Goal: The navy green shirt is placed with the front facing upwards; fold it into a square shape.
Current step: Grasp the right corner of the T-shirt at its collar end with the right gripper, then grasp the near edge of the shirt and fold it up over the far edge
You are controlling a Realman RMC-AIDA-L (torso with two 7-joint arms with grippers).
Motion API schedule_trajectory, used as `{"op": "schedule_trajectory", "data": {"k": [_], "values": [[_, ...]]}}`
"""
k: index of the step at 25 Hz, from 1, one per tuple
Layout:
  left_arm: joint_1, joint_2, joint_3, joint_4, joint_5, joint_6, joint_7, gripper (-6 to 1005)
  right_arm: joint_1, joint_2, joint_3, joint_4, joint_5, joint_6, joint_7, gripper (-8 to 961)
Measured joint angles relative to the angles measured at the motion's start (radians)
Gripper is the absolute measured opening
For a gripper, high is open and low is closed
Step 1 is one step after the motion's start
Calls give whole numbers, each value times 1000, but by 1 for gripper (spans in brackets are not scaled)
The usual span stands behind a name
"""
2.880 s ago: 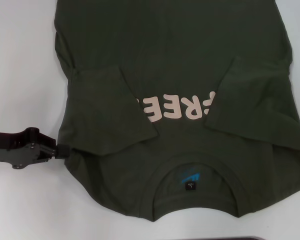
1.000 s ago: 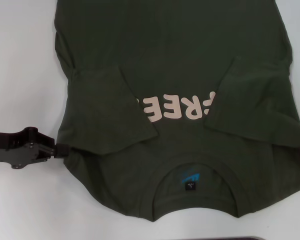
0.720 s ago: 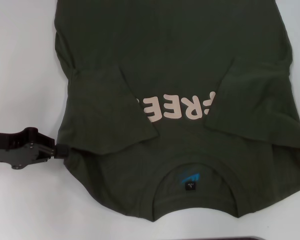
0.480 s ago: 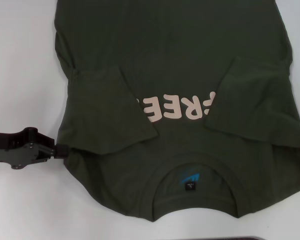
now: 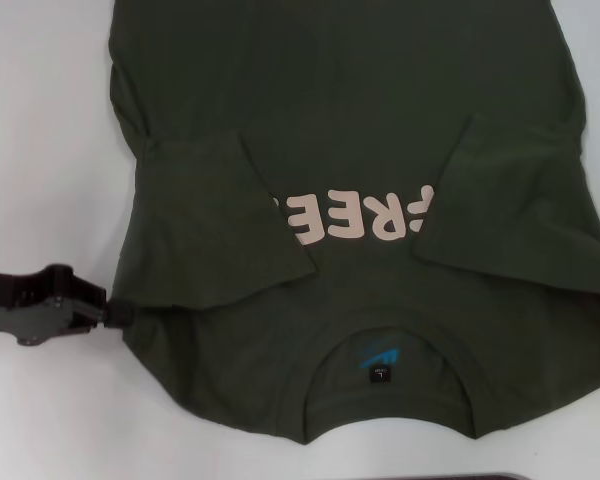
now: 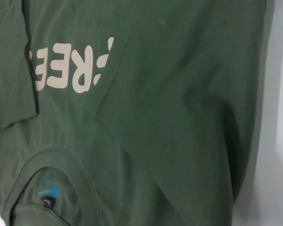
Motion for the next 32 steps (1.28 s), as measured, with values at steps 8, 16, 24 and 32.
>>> {"op": "schedule_trajectory", "data": {"k": [8, 16, 24, 32], "values": [[10, 9, 58, -2, 8, 70, 8, 11, 18, -20, -3, -3, -67, -55, 0, 31], [11, 1, 70, -3, 80, 111, 3, 8, 23, -22, -36, -3, -110, -77, -5, 41], [2, 0, 53, -3, 92, 158, 27, 10, 28, -22, -34, -3, -100, -98, -11, 52], [-54, 26, 18, -24, -4, 226, 46, 9, 92, -64, -14, -5, 27, -134, -21, 62]]}}
